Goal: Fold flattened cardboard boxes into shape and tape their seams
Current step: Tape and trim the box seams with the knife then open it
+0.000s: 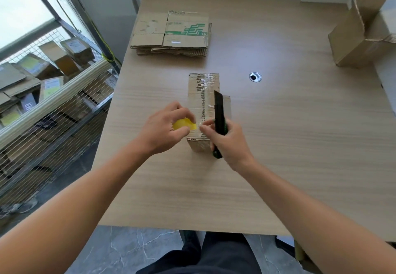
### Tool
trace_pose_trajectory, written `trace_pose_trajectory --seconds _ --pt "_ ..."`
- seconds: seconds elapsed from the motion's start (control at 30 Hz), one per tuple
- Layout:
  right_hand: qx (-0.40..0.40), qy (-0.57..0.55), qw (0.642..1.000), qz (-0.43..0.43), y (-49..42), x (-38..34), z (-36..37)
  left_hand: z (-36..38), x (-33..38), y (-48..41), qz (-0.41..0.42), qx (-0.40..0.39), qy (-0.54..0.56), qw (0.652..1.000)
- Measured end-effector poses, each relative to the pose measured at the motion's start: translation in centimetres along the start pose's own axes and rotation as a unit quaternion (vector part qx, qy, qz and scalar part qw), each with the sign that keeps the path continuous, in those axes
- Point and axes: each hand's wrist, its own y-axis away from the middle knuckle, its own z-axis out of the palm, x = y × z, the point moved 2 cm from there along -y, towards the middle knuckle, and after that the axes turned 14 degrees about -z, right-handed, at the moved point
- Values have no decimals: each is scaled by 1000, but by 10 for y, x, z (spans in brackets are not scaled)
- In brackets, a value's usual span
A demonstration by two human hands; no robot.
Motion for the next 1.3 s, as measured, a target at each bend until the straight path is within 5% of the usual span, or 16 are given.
trace_pose_trajectory --seconds 0.23,0.57,0.87,1.03,1.17,1.3 --pt "70 -33 997 22 8 -17 11 -2 16 6 20 -7 -24 999" --pt "52 16 996 69 0 -31 15 1 14 6 7 -7 -57 998" --pt "-13 142 990 11 -5 -37 14 -3 13 11 37 3 -83 996" --pt "-72 131 989 -24 -3 -43 12 -3 9 9 32 -80 -30 996" --pt "-34 50 998 -25 -6 -51 7 -2 19 9 30 -142 24 989" --pt "2 -5 1000 -19 5 -50 -12 -16 17 14 -40 -311 267 911"
